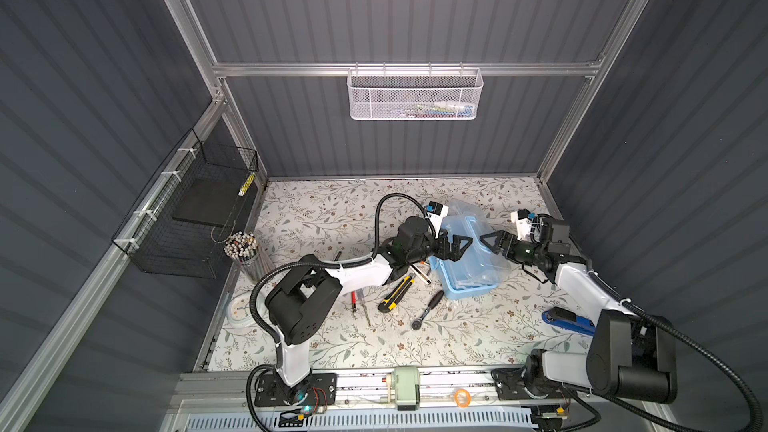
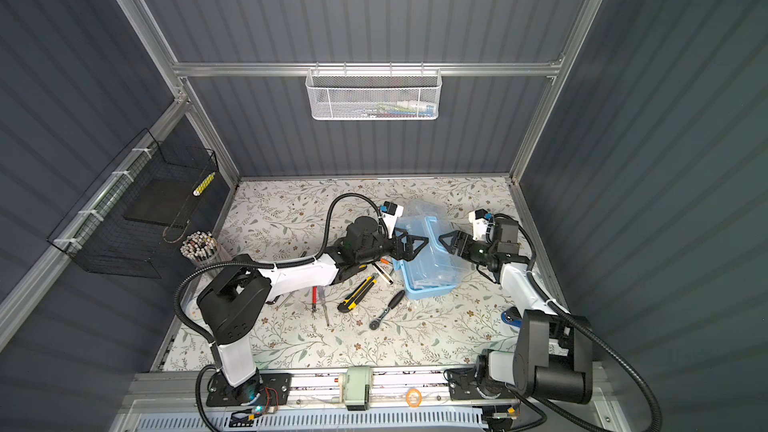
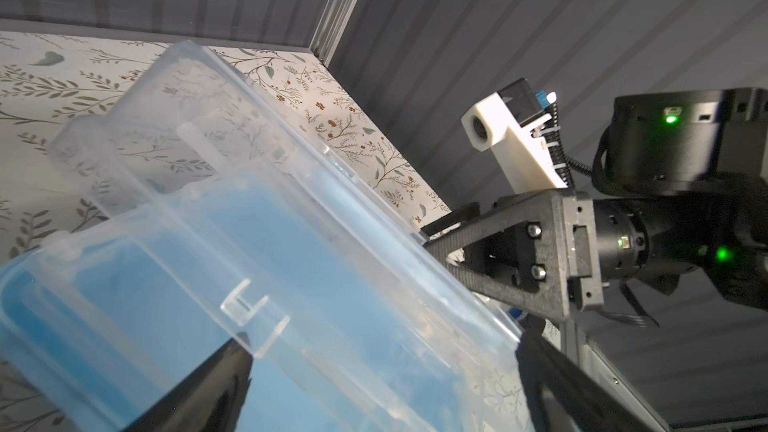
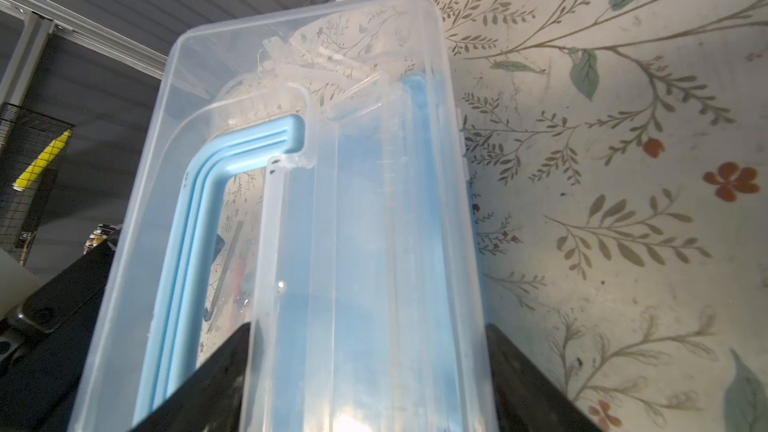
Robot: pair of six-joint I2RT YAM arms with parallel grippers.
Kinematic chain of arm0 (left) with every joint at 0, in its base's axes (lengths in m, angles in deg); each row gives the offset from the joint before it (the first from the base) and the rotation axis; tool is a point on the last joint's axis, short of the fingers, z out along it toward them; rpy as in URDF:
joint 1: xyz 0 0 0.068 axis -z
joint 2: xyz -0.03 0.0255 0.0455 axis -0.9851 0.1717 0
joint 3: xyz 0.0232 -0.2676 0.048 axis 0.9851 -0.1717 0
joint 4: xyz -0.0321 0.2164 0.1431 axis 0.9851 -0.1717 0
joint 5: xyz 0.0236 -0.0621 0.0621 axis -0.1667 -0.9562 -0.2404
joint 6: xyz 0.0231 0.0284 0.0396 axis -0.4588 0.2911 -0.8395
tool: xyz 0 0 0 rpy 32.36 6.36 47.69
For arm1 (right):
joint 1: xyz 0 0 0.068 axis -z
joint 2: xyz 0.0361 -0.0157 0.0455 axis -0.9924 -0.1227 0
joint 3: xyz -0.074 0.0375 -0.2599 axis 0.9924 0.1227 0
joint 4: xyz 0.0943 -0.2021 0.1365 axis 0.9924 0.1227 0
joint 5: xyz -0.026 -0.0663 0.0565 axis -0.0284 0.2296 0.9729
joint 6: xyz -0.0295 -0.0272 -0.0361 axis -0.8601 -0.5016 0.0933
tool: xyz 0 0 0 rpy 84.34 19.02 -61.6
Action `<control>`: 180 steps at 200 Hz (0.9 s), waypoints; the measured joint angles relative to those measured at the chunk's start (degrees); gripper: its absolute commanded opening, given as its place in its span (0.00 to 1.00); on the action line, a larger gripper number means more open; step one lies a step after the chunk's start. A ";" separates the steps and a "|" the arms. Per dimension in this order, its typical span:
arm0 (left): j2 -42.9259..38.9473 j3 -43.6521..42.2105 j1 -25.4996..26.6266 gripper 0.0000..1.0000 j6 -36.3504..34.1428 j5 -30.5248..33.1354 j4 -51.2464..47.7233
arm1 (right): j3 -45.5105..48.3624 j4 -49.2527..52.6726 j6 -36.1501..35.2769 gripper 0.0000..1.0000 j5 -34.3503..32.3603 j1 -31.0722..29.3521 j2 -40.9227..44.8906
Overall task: Pack the tool kit
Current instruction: 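Lift the lid open with the right gripper while the left gripper holds the box base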
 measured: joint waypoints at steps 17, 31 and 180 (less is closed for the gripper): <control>0.66 0.24 0.00 1.00 1.33 -1.07 1.16 | 0.37 -0.72 0.55 0.79 0.81 0.46 -0.09; 0.87 0.28 0.00 1.00 2.01 -1.49 1.70 | 0.55 -1.03 1.05 0.80 1.22 0.79 -0.09; -3.23 -3.02 -2.64 1.00 0.61 4.70 -3.50 | 2.97 -1.79 4.94 0.79 6.75 5.66 1.33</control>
